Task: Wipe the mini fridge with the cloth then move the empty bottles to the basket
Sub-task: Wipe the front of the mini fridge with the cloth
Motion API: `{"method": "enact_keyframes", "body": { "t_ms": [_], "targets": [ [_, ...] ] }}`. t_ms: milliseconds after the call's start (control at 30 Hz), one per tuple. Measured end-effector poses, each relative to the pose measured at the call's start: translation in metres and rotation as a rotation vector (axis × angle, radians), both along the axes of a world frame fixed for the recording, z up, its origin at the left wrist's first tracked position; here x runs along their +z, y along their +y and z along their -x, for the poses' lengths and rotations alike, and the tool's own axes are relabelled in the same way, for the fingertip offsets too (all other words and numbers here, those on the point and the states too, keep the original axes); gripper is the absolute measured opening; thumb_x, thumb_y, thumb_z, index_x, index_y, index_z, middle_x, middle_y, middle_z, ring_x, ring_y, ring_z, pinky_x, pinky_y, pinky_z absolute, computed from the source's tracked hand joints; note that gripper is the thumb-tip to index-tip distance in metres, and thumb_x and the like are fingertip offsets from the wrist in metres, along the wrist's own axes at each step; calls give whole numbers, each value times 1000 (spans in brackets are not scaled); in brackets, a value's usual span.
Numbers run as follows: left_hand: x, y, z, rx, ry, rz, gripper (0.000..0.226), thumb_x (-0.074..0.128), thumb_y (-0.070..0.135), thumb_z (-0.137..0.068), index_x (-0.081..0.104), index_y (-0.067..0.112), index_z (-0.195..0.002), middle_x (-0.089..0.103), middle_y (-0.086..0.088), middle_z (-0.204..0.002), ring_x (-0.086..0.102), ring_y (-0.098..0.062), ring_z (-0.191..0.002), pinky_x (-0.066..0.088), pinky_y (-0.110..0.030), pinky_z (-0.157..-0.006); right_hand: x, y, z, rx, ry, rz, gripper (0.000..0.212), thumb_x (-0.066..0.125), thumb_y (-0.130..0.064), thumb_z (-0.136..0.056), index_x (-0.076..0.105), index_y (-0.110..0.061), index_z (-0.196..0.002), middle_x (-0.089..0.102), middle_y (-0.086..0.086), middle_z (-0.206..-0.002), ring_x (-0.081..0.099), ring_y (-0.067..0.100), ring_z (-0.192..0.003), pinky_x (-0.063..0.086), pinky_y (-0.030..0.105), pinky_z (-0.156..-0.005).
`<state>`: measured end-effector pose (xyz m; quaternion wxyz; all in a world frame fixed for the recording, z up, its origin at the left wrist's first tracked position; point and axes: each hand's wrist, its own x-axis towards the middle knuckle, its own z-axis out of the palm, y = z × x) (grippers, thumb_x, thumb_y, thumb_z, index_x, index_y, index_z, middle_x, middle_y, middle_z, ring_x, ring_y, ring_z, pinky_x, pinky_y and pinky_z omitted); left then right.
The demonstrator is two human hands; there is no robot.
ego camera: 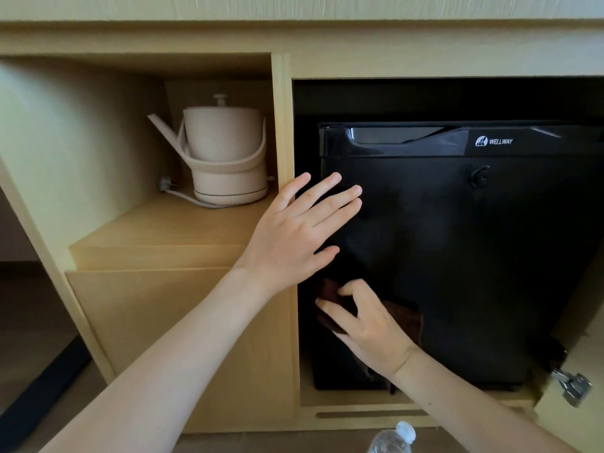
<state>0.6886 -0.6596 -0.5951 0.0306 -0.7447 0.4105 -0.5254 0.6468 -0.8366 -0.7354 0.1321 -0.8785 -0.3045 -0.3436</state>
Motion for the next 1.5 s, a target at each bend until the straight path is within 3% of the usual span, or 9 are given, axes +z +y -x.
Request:
{"method": "enact_keyframes", "body": {
  "t_ms": [133, 300, 533, 800, 967, 1100, 1200, 1300, 1500],
  "targets": [
    [-1, 0, -1, -2, 5, -1, 67, 69, 33, -84, 46, 18, -146, 42, 2, -154, 29, -23, -147, 7, -41, -123, -8, 6, 6, -29, 50, 7, 25, 65, -27, -94, 64, -20, -118, 58, 2, -100, 58, 16, -87, 50, 20, -76],
    [0, 1, 1, 0, 12, -4, 68, 70, 33, -84, 47, 18, -146, 42, 2, -154, 29, -22, -147, 8, -41, -123, -20, 0, 18, 11, 2, 363, 44, 85, -7, -74, 70, -8, -114, 59, 7, -93, 60, 19, -79, 54, 26, -69],
    [0, 0, 0, 0, 13, 0, 67, 70, 33, -84, 48, 18, -145, 42, 2, -154, 29, -23, -147, 10, -43, -122, 7, -8, 9, -53, -126, -95, 41, 76, -10, -84, 66, -4, -123, 43, 10, -113, 59, 24, -95, 55, 28, -83],
    [0, 0, 3, 6, 26, -1, 67, 70, 32, -84, 48, 18, -145, 42, 3, -154, 30, -22, -147, 11, -43, -122, -16, -24, 16, 26, -62, 352, 45, 84, -10, -77, 70, -8, -119, 61, 9, -97, 64, 21, -83, 57, 27, -73],
    [0, 1, 1, -2, 11, 2, 68, 70, 33, -83, 48, 18, -145, 42, 3, -154, 30, -22, -147, 11, -43, -122, 26, -31, 3, -110, -206, -172, 32, 61, -27, -96, 69, -8, -121, 51, 2, -115, 57, 15, -102, 51, 24, -91],
    [-1, 0, -1, 0, 2, 12, 68, 71, 33, -82, 49, 18, -144, 43, 3, -153, 31, -22, -146, 11, -43, -122, 6, -33, 7, -61, -222, 29, 28, 62, -20, -95, 72, -3, -115, 51, 12, -107, 55, 23, -94, 51, 26, -85],
    [-1, -1, 1, -3, 0, 14, 69, 73, 32, -81, 49, 18, -144, 44, 3, -153, 31, -22, -146, 11, -42, -122, -21, -38, 14, -27, 35, 103, 30, 61, -38, -97, 68, -16, -116, 61, 7, -108, 60, 19, -97, 54, 36, -88],
    [0, -1, 3, 0, 3, 15, 69, 73, 32, -81, 49, 18, -144, 44, 3, -152, 32, -22, -145, 11, -42, -122, -11, -45, 16, 17, 17, 175, 37, 78, -19, -84, 69, -11, -119, 52, 7, -108, 57, 18, -94, 54, 26, -83],
    [-1, -1, 0, 1, -6, 11, 67, 70, 34, -82, 49, 18, -144, 43, 3, -153, 31, -22, -146, 10, -42, -121, 35, -41, 7, -92, -232, -313, 33, 75, -16, -84, 73, -9, -116, 42, 2, -108, 46, 6, -102, 42, 10, -94]
  ]
}}
